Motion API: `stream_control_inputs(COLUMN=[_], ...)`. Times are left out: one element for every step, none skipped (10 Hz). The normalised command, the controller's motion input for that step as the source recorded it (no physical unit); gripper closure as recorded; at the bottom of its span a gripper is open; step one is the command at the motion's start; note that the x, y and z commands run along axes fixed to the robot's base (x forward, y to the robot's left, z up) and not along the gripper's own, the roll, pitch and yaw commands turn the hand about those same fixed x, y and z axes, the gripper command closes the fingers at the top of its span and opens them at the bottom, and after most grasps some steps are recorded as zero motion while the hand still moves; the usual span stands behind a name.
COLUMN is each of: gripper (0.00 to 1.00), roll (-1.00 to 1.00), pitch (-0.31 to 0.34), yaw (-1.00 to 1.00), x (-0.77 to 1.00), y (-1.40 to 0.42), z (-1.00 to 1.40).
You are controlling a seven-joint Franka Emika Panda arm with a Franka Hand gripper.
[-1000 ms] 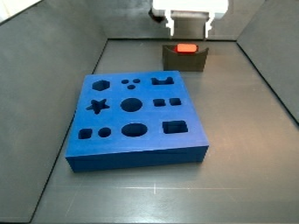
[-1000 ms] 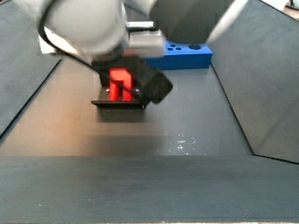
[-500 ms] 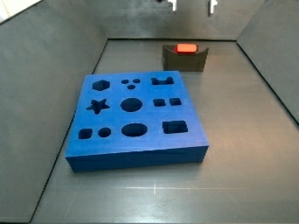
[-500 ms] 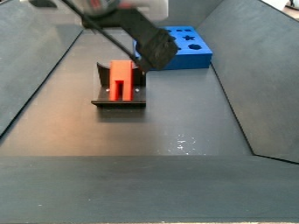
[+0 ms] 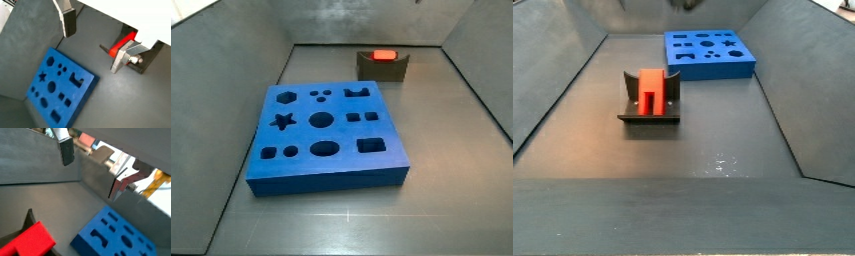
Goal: Pick up the square-circle object. Move up. Place the square-circle object on the fixture. Regrasp the square-circle object. Move to above the board. Insert the square-circle object.
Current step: Regrasp the square-circle object.
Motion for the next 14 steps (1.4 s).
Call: stream_control_inputs(gripper=[0.0, 0.0, 0.0, 0.0, 0.0, 0.0, 0.0, 0.0, 0.0, 0.0, 0.0, 0.0, 0.0, 0.0], roll=[1.0, 1.0, 1.0, 1.0, 1.0, 1.0, 1.0, 1.0, 1.0, 1.0, 1.0, 1.0, 1.0, 1.0], pitch=[0.026, 0.028, 0.027, 0.024, 0.017, 0.013, 0.006, 0.002, -0.002, -0.002, 0.0, 0.003, 0.009, 0.014], yaw=[0.01, 0.01, 0.01, 0.01, 0.01, 0.01, 0.02, 0.02, 0.02, 0.02, 0.02, 0.02, 0.02, 0.03], x=[-0.02, 0.0, 0.0, -0.01, -0.02, -0.03, -0.02, -0.02, -0.02, -0.02, -0.02, -0.01, 0.01, 0.02], y=[-0.04, -0.01, -0.02, -0.02, -0.02, -0.02, -0.02, -0.02, -0.02, -0.02, -0.02, -0.02, -0.02, -0.02], z=[0.01, 0.0, 0.0, 0.0, 0.01, 0.0, 0.0, 0.0, 0.0, 0.0, 0.01, 0.01, 0.01, -0.01])
